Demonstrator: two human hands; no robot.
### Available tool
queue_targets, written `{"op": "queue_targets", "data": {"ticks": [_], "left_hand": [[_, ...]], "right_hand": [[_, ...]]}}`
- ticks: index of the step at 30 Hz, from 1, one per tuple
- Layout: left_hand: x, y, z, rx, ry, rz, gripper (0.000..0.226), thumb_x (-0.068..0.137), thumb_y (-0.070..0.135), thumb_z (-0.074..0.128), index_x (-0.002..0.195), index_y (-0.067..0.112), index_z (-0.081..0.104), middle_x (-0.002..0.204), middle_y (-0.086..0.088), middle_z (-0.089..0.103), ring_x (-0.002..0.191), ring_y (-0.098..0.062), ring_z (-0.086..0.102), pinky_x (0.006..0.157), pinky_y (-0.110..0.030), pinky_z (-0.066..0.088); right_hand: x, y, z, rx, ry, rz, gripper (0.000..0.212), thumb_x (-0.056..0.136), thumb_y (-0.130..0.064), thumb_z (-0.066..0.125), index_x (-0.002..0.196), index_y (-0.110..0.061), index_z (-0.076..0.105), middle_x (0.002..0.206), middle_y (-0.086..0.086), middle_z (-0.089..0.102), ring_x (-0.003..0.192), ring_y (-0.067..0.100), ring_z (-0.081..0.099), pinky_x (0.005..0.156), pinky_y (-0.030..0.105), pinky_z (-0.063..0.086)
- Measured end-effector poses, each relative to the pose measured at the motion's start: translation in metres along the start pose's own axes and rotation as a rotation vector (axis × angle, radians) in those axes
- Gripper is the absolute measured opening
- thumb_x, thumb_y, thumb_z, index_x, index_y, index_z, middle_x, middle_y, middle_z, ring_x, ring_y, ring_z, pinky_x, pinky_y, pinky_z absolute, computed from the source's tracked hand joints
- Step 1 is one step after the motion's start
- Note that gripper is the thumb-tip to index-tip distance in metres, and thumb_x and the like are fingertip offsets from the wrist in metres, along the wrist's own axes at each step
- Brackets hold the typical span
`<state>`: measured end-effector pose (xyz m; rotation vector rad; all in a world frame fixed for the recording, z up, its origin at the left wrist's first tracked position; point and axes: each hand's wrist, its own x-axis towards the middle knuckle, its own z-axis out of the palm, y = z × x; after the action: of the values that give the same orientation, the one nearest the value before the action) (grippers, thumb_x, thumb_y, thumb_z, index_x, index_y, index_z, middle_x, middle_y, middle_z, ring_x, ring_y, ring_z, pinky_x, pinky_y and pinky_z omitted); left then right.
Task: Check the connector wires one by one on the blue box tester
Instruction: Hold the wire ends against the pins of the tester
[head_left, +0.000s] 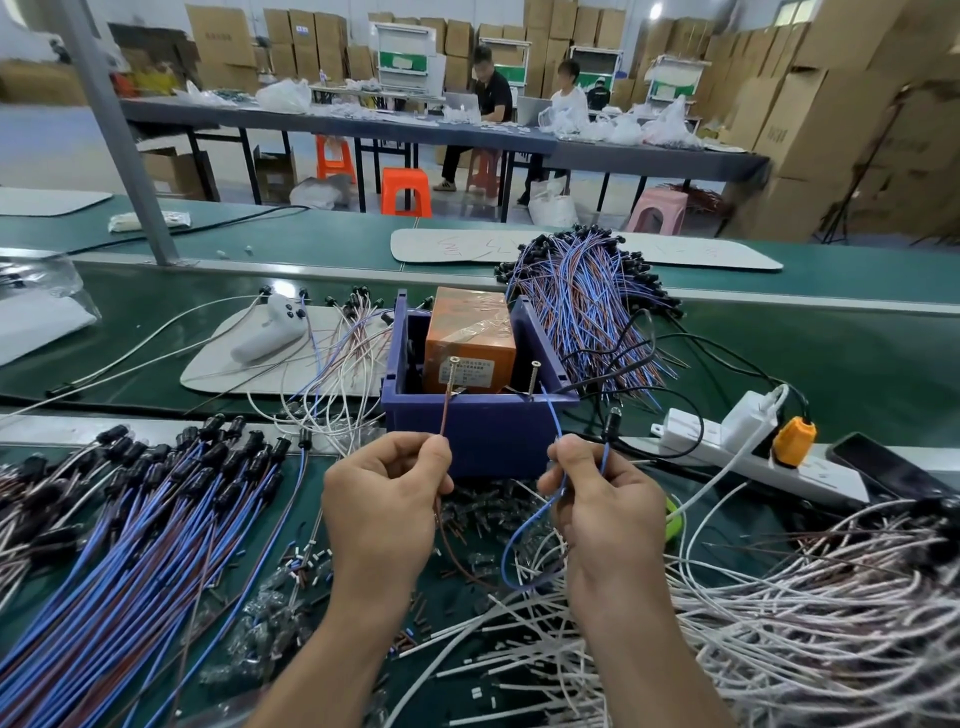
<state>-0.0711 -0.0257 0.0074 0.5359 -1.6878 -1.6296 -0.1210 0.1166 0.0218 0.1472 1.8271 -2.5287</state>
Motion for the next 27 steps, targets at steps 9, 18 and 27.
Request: {"op": "queue_targets", "data": {"ticks": [9, 18, 27], "left_hand": [[-0.002, -0.001, 0.001, -0.012, -0.01, -0.005, 0.018, 0.089, 0.02, 0.077, 0.076, 0.032, 0.079, 0.056, -0.002, 0.069, 0.044, -0.009, 0.054, 0.044, -0.021, 0.045], [-0.013, 0.012, -0.002, -0.045, -0.143, -0.025, 0.018, 0.071, 0.045, 0.075, 0.077, 0.029, 0.08, 0.067, 0.002, 0.074, 0.062, -0.011, 0.067, 0.06, -0.026, 0.054], [-0.015, 0.025, -0.007, -0.105, -0.462, -0.17, 0.003, 0.081, 0.018, 0.084, 0.081, 0.02, 0.085, 0.07, -0.006, 0.076, 0.06, -0.009, 0.062, 0.059, -0.02, 0.051]], "right_hand": [[-0.001, -0.001, 0.0, 0.011, 0.013, 0.005, 0.025, 0.095, -0.013, 0.069, 0.07, -0.013, 0.074, 0.057, 0.006, 0.062, 0.048, 0.011, 0.045, 0.041, 0.018, 0.033], [-0.017, -0.009, 0.004, -0.099, -0.15, -0.114, 0.024, 0.093, -0.013, 0.069, 0.07, -0.013, 0.073, 0.056, 0.006, 0.061, 0.053, 0.017, 0.048, 0.052, 0.025, 0.04], [-0.031, -0.01, 0.015, -0.133, -0.154, -0.138, 0.016, 0.083, -0.014, 0.08, 0.069, -0.021, 0.082, 0.07, 0.006, 0.076, 0.065, 0.014, 0.07, 0.062, 0.021, 0.056]]}}
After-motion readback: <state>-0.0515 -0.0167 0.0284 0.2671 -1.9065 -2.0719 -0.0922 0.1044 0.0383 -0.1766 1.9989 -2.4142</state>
